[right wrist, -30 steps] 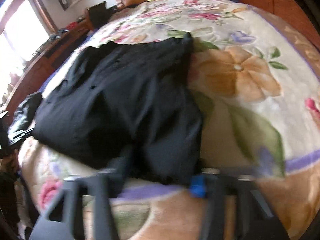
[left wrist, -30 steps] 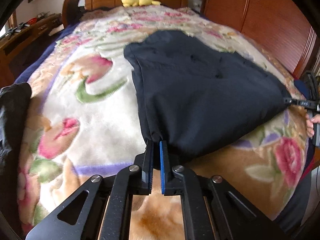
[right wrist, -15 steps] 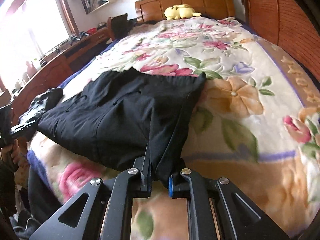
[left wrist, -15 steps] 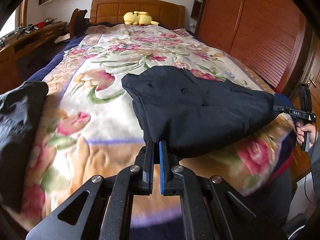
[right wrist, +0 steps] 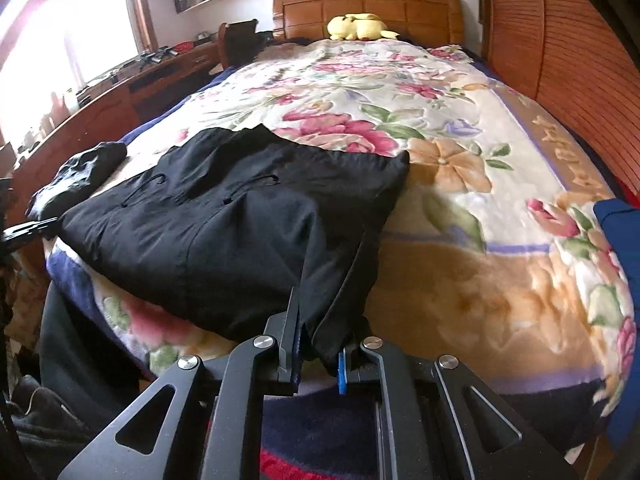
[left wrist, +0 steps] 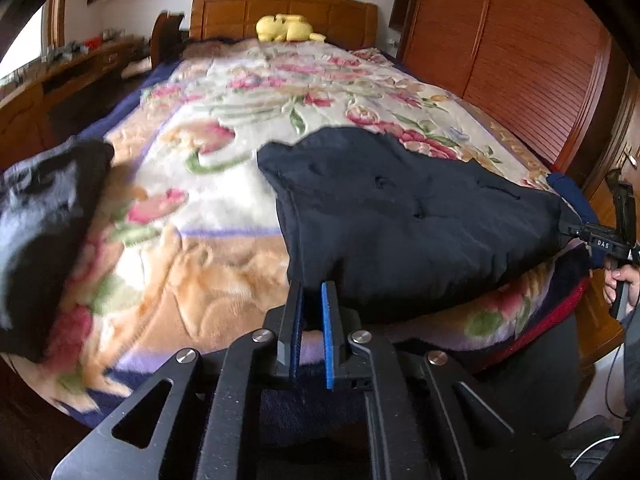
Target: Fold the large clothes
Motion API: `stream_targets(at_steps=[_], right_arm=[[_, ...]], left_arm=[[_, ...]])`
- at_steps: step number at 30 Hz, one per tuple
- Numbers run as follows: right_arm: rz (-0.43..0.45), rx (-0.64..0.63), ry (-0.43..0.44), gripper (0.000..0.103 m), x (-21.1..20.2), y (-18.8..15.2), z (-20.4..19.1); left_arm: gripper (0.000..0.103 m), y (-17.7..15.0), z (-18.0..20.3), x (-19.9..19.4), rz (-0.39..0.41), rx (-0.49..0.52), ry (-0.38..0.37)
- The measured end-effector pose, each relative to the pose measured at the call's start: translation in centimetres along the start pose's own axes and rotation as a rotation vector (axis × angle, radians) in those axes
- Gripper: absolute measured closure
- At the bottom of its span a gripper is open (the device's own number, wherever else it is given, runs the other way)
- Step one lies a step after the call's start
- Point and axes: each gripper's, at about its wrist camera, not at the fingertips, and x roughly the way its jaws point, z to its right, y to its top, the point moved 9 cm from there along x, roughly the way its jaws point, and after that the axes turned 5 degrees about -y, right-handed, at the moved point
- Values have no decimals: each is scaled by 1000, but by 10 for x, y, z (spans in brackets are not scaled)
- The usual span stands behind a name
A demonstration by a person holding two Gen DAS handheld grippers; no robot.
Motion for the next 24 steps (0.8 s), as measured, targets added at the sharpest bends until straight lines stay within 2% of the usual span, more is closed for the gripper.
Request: stream_targets(at_steps=[5,8,11,15,24], right_arm=[[6,23,-1,91,3,-3,-6],[4,23,-5,91,1,-6,-11],[3,37,5,91,0,-9,-8],[-4,41,19,90,1,-13,-7],[-20,56,33,89,7,-18,-8]], left_arm=[[89,17,19,-7,40,45,-14],[88,16,34,15,5,55,-55],[87,5,46,47,-63,63,-73],[87,-7,52,72,-107,101,-1],[87,-13,41,69,-59,-60,-79]])
